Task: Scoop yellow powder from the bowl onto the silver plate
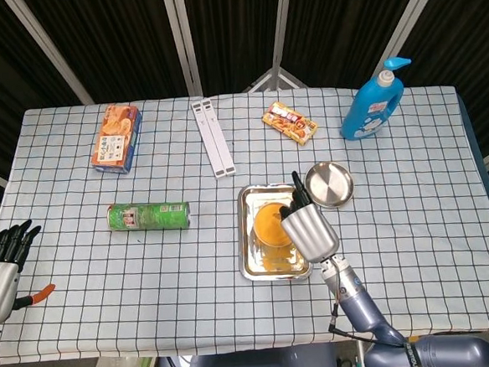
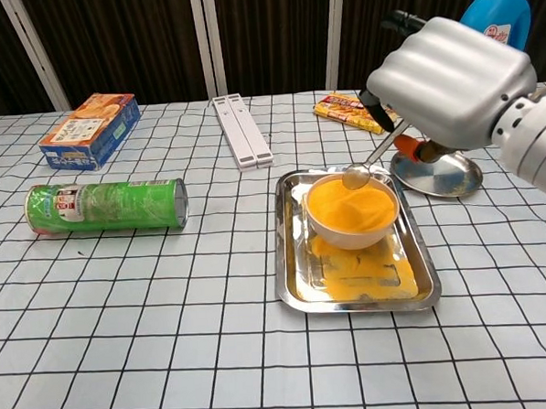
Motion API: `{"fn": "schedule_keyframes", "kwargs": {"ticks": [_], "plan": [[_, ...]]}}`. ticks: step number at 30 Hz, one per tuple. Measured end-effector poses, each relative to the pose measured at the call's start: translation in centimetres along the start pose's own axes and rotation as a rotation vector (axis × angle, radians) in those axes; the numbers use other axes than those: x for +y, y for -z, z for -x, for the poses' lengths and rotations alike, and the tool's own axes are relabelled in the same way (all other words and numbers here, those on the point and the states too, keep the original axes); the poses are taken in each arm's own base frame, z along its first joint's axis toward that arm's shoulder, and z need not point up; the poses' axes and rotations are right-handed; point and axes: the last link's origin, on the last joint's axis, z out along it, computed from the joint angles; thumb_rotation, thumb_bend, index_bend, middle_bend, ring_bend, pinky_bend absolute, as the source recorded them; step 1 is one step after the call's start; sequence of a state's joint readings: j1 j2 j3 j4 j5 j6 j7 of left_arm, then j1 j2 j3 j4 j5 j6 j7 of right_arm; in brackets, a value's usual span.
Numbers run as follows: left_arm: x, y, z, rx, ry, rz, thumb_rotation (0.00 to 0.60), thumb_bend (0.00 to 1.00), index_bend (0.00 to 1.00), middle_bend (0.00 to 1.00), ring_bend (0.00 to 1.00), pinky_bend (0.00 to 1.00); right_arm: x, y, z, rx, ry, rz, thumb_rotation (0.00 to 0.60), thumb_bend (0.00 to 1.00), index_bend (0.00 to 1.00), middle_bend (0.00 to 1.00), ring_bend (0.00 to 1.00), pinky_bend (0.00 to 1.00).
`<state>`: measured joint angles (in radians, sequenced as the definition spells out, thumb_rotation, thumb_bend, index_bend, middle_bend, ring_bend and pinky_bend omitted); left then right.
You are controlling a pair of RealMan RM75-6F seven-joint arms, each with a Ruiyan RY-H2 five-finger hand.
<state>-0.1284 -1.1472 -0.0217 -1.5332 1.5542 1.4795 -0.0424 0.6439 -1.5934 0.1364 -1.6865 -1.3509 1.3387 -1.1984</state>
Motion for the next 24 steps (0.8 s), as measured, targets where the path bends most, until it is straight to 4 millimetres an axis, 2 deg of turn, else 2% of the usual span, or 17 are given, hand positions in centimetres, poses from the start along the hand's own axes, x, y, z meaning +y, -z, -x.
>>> {"fn": "schedule_keyframes", "kwargs": {"ticks": [6, 14, 24], "plan": [[0.01, 0.03, -0.03, 0.002, -0.001, 0.002, 0.600, 0.00, 0.00, 0.00, 0.00, 0.00, -0.17, 0.99, 0.68, -0.006, 0.067, -0.056, 0.600, 0.61, 0.67, 0.65, 0.34, 0.00], [-0.02, 0.01, -0.01, 0.002, -0.001, 0.001, 0.600, 0.00, 0.00, 0.00, 0.00, 0.00, -0.34, 1.08, 0.44, 0.028, 0.079, -0.073, 0.600, 0.61, 0.67, 0.65, 0.34, 0.00], [-0.04, 0.06, -0.05, 0.002, 0.000, 0.001, 0.600, 0.00, 0.00, 0.00, 0.00, 0.00, 0.16, 1.10, 0.00, 0.012, 0.015, -0.037, 0.600, 0.61, 0.67, 0.65, 0.34, 0.00]]}}
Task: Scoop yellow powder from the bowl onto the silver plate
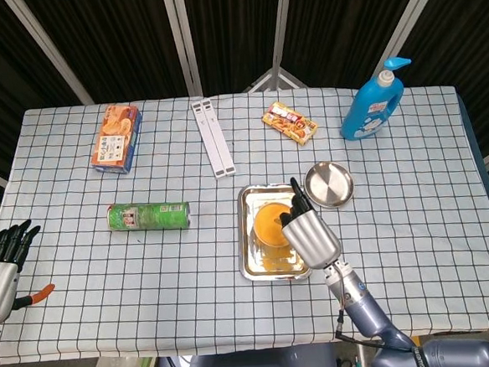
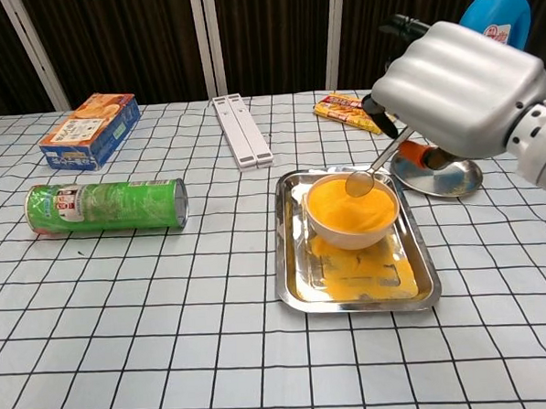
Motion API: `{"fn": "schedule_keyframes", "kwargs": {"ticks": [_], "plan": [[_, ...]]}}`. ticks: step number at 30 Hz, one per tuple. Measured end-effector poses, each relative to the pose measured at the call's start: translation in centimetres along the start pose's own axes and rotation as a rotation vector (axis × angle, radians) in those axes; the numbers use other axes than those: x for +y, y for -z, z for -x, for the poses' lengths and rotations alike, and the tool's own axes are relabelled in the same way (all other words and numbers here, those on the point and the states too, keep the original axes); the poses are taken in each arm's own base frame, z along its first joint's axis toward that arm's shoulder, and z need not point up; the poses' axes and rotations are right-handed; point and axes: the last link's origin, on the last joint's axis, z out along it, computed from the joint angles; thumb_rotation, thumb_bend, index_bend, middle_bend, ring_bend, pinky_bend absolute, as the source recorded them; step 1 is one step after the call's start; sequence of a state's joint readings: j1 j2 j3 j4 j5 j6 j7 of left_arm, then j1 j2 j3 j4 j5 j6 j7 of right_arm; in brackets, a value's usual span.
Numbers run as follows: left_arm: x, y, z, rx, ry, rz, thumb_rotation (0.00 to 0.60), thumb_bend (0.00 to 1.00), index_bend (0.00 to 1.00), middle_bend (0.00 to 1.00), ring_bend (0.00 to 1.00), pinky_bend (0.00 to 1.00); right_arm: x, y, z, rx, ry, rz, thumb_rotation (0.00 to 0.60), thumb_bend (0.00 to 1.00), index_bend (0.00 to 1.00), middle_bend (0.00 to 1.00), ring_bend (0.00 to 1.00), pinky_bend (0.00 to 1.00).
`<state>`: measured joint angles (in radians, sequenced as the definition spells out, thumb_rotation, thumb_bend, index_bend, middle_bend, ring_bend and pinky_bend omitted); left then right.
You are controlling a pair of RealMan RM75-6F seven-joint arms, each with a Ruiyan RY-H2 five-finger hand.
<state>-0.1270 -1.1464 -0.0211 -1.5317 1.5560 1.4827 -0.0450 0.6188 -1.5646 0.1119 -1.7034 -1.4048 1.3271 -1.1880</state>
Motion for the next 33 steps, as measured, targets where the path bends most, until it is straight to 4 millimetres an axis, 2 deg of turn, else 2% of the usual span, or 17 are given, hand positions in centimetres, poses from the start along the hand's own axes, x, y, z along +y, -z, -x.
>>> {"fn": "schedule_keyframes", "kwargs": {"ticks": [10, 15, 20, 26, 32, 33], "plan": [[0.0, 0.0, 0.0, -0.001, 0.003, -0.003, 0.600, 0.00, 0.00, 0.00, 0.00, 0.00, 0.6, 0.8, -0.3, -0.071, -0.193, 0.081, 0.600, 0.61, 0.67, 0.65, 0.34, 0.00], [0.0, 0.1, 0.0, -0.002, 0.004, -0.004, 0.600, 0.00, 0.00, 0.00, 0.00, 0.00, 3.0, 0.1, 0.3, -0.107, -0.284, 0.200, 0.600, 0.61, 0.67, 0.65, 0.34, 0.00], [0.0, 0.1, 0.0, -0.002, 0.005, -0.005, 0.600, 0.00, 0.00, 0.00, 0.00, 0.00, 5.4, -1.0, 1.1, -0.122, -0.304, 0.284, 0.600, 0.61, 0.67, 0.65, 0.34, 0.00], [-0.1, 0.0, 0.0, -0.002, 0.008, -0.007, 0.600, 0.00, 0.00, 0.00, 0.00, 0.00, 7.2, -1.8, 2.6, -0.168, -0.333, 0.355, 0.600, 0.61, 0.67, 0.65, 0.34, 0.00], [0.0, 0.0, 0.0, -0.004, 0.014, -0.003, 0.600, 0.00, 0.00, 0.00, 0.00, 0.00, 8.5, -2.3, 5.5, -0.249, -0.341, 0.416, 0.600, 0.61, 0.67, 0.65, 0.34, 0.00], [0.0, 0.0, -0.1, -0.003, 0.014, -0.003, 0.600, 0.00, 0.00, 0.00, 0.00, 0.00, 8.8, -2.4, 6.5, -0.269, -0.336, 0.428, 0.600, 0.61, 0.67, 0.65, 0.34, 0.00]]}}
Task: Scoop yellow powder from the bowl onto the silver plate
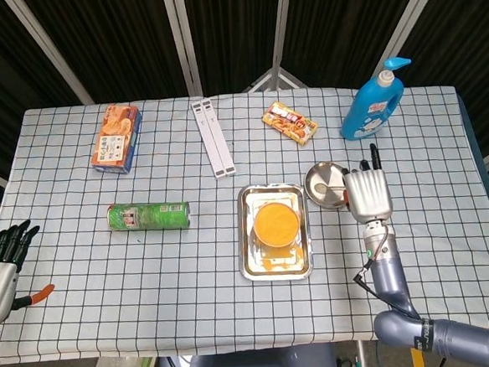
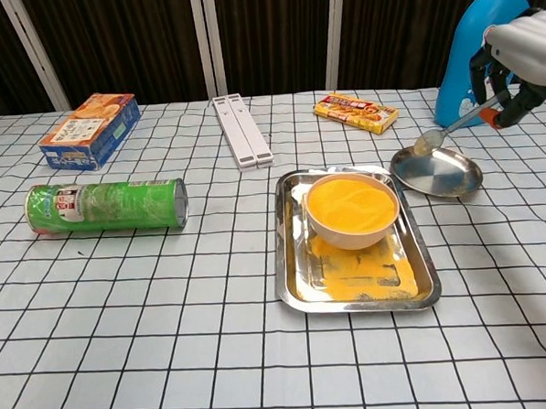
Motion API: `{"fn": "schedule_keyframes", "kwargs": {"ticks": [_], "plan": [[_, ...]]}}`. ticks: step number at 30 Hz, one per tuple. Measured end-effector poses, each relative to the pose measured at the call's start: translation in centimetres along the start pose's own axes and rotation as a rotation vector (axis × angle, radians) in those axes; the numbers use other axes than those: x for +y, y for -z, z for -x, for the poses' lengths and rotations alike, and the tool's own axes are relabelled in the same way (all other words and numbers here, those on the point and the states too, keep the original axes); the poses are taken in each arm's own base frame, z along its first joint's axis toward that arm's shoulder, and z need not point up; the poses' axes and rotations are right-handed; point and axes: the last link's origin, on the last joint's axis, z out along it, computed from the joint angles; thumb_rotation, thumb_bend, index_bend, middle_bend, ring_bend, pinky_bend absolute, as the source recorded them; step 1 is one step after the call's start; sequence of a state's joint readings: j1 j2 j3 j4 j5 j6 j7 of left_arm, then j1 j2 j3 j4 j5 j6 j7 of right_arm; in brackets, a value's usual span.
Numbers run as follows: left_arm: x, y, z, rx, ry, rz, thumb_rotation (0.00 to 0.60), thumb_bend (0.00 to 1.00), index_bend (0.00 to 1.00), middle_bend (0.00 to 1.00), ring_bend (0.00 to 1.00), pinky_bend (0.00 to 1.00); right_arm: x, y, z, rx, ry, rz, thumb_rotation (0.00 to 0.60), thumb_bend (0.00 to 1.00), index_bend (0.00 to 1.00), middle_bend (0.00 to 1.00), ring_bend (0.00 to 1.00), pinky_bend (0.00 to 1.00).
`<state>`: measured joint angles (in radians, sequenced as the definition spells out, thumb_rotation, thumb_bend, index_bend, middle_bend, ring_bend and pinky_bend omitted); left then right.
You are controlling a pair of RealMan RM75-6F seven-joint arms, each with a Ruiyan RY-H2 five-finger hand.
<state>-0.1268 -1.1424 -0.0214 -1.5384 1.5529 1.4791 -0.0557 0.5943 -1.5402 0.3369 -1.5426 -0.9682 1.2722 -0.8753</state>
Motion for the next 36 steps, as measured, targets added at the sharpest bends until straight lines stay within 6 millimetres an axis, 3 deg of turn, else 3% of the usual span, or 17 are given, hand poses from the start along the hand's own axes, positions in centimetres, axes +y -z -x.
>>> {"fn": "schedule_keyframes", "kwargs": {"ticks": [10, 17, 19, 20, 24, 26, 29, 36], "plan": [[0.0, -0.3, 0.1, -0.011, 0.010, -0.013, 0.600, 0.00, 0.00, 0.00, 0.00, 0.00, 2.3, -2.9, 4.5, -0.081, -0.034, 0.109, 0.600, 0.61, 0.67, 0.65, 0.34, 0.00], [0.0, -0.4, 0.2, -0.015, 0.010, -0.013, 0.600, 0.00, 0.00, 0.00, 0.00, 0.00, 2.3, -3.7, 6.1, -0.116, -0.092, 0.142, 0.600, 0.61, 0.66, 0.64, 0.34, 0.00], [0.0, -0.4, 0.2, -0.016, 0.010, -0.014, 0.600, 0.00, 0.00, 0.00, 0.00, 0.00, 2.3, -3.9, 6.2, -0.119, -0.099, 0.146, 0.600, 0.61, 0.60, 0.60, 0.34, 0.00], [0.0, -0.4, 0.2, -0.017, 0.011, -0.015, 0.600, 0.00, 0.00, 0.00, 0.00, 0.00, 2.3, -3.9, 6.3, -0.121, -0.099, 0.147, 0.600, 0.61, 0.51, 0.54, 0.32, 0.00], [0.0, -0.5, 0.2, -0.018, 0.011, -0.017, 0.600, 0.00, 0.00, 0.00, 0.00, 0.00, 2.4, -4.0, 6.5, -0.138, -0.094, 0.153, 0.600, 0.57, 0.16, 0.26, 0.14, 0.00], [0.0, -0.5, 0.2, -0.018, 0.010, -0.015, 0.600, 0.00, 0.00, 0.00, 0.00, 0.00, 2.4, -4.0, 6.5, -0.142, -0.082, 0.154, 0.600, 0.53, 0.04, 0.17, 0.06, 0.00], [0.0, -0.4, 0.2, -0.017, 0.009, -0.014, 0.600, 0.00, 0.00, 0.00, 0.00, 0.00, 2.5, -4.0, 6.4, -0.143, -0.052, 0.155, 0.600, 0.49, 0.00, 0.10, 0.00, 0.00], [-0.1, -0.4, 0.2, -0.017, 0.013, -0.013, 0.600, 0.00, 0.00, 0.00, 0.00, 0.00, 2.8, -3.7, 5.9, -0.145, -0.047, 0.168, 0.600, 0.48, 0.00, 0.08, 0.00, 0.00]]}}
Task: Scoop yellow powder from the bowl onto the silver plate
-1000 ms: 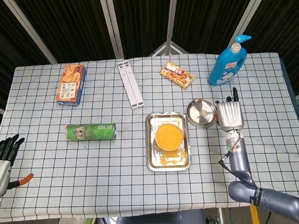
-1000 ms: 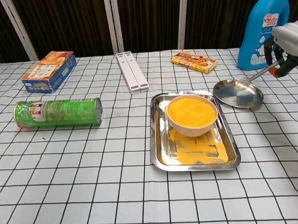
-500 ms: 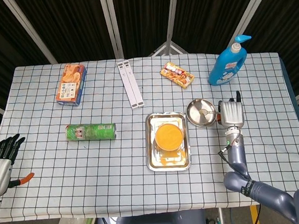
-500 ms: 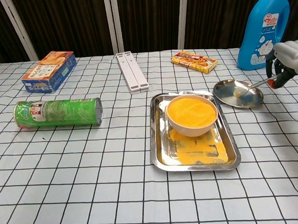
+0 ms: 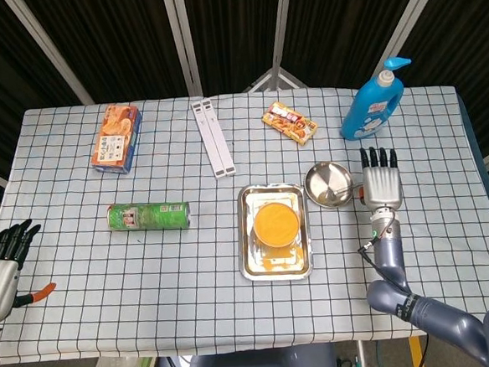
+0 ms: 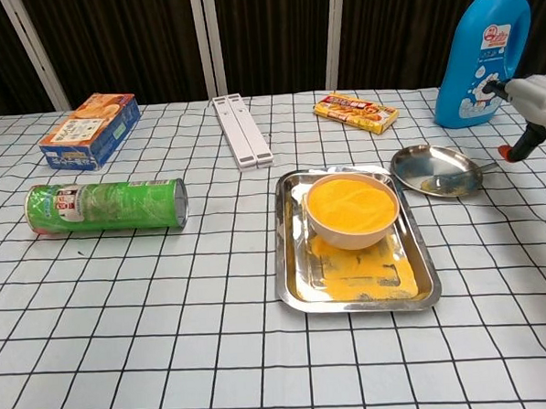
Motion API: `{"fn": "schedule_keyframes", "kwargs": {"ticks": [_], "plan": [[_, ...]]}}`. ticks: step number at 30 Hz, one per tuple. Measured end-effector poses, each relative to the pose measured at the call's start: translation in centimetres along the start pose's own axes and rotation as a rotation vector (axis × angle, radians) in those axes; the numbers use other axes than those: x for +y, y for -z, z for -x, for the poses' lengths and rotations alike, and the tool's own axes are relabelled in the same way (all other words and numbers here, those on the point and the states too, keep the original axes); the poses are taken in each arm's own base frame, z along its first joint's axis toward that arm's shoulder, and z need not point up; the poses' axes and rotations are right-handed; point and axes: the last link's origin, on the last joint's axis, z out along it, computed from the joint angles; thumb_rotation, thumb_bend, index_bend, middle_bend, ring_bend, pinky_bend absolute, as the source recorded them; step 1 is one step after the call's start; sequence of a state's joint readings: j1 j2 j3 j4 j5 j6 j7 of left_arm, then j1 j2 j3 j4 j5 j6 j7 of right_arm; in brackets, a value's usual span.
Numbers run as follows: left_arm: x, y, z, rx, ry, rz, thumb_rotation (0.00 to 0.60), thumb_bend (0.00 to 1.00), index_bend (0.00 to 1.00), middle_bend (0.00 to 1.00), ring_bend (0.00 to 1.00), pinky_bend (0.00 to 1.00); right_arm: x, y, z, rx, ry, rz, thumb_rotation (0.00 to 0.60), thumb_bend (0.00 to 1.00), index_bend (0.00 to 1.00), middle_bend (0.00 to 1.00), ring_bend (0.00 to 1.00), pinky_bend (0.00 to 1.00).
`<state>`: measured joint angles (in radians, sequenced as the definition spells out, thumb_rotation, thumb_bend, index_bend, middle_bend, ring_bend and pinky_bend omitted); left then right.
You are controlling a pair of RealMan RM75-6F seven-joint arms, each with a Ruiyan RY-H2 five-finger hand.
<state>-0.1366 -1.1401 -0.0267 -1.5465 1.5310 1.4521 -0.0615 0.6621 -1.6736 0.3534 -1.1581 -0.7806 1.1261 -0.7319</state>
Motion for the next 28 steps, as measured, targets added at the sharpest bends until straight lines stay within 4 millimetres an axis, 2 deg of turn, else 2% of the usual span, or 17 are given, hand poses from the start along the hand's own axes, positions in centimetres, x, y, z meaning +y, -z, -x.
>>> {"fn": "schedule_keyframes", "kwargs": {"ticks": [8, 13, 17, 22, 28], "plan": [[-0.1, 0.1, -0.1, 0.005, 0.002, 0.002, 0.600, 0.00, 0.00, 0.00, 0.00, 0.00, 0.7, 1.3, -0.9, 0.020, -0.012, -0.026, 0.600, 0.48, 0.00, 0.08, 0.00, 0.00], [-0.3, 0.4, -0.3, 0.008, 0.002, 0.000, 0.600, 0.00, 0.00, 0.00, 0.00, 0.00, 3.0, 4.2, -1.8, 0.048, -0.028, -0.073, 0.600, 0.45, 0.00, 0.04, 0.00, 0.00], [-0.3, 0.6, -0.4, 0.007, -0.003, 0.000, 0.600, 0.00, 0.00, 0.00, 0.00, 0.00, 5.9, 8.0, -2.1, 0.038, -0.089, -0.103, 0.600, 0.42, 0.00, 0.00, 0.00, 0.00], [-0.4, 0.8, -0.4, 0.012, -0.021, 0.001, 0.600, 0.00, 0.00, 0.00, 0.00, 0.00, 10.5, 14.1, -3.0, 0.016, -0.118, -0.135, 0.600, 0.36, 0.00, 0.00, 0.00, 0.00], [-0.7, 0.8, -0.4, 0.016, -0.047, -0.022, 0.600, 0.00, 0.00, 0.00, 0.00, 0.00, 14.1, 21.0, -3.1, 0.046, -0.143, -0.183, 0.600, 0.35, 0.00, 0.00, 0.00, 0.00]]}}
